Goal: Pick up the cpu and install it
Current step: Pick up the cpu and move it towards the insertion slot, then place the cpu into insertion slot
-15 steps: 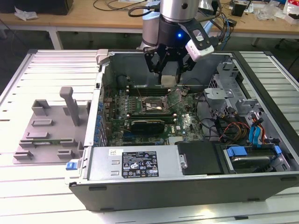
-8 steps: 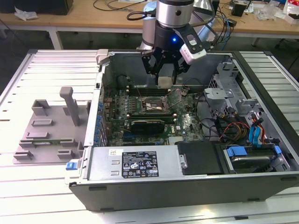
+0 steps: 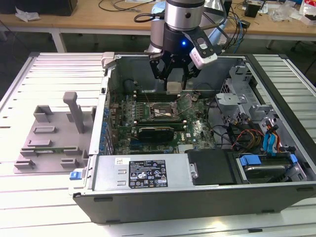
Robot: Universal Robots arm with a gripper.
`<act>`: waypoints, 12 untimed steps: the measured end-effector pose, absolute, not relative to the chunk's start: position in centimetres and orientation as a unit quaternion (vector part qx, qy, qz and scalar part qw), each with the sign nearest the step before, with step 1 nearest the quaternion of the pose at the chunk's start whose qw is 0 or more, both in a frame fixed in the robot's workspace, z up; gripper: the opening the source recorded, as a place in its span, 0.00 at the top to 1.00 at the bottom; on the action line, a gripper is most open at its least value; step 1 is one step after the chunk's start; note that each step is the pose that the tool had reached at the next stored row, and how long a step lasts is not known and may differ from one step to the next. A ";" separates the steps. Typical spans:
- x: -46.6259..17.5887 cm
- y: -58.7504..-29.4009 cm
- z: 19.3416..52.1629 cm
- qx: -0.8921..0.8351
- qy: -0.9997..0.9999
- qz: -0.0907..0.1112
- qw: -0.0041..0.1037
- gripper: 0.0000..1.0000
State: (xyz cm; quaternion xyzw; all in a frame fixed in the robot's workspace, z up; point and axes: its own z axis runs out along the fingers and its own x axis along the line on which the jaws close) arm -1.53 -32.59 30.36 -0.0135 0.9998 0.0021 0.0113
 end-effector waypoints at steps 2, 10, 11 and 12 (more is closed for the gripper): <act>-1.5 -32.6 30.4 -0.014 1.000 0.002 0.011 0.45; -1.5 -32.6 30.3 0.048 0.999 -0.001 0.011 0.45; -1.5 -32.6 30.3 0.060 0.998 -0.001 0.011 0.45; -1.5 -32.6 30.3 0.070 0.997 -0.001 0.011 0.45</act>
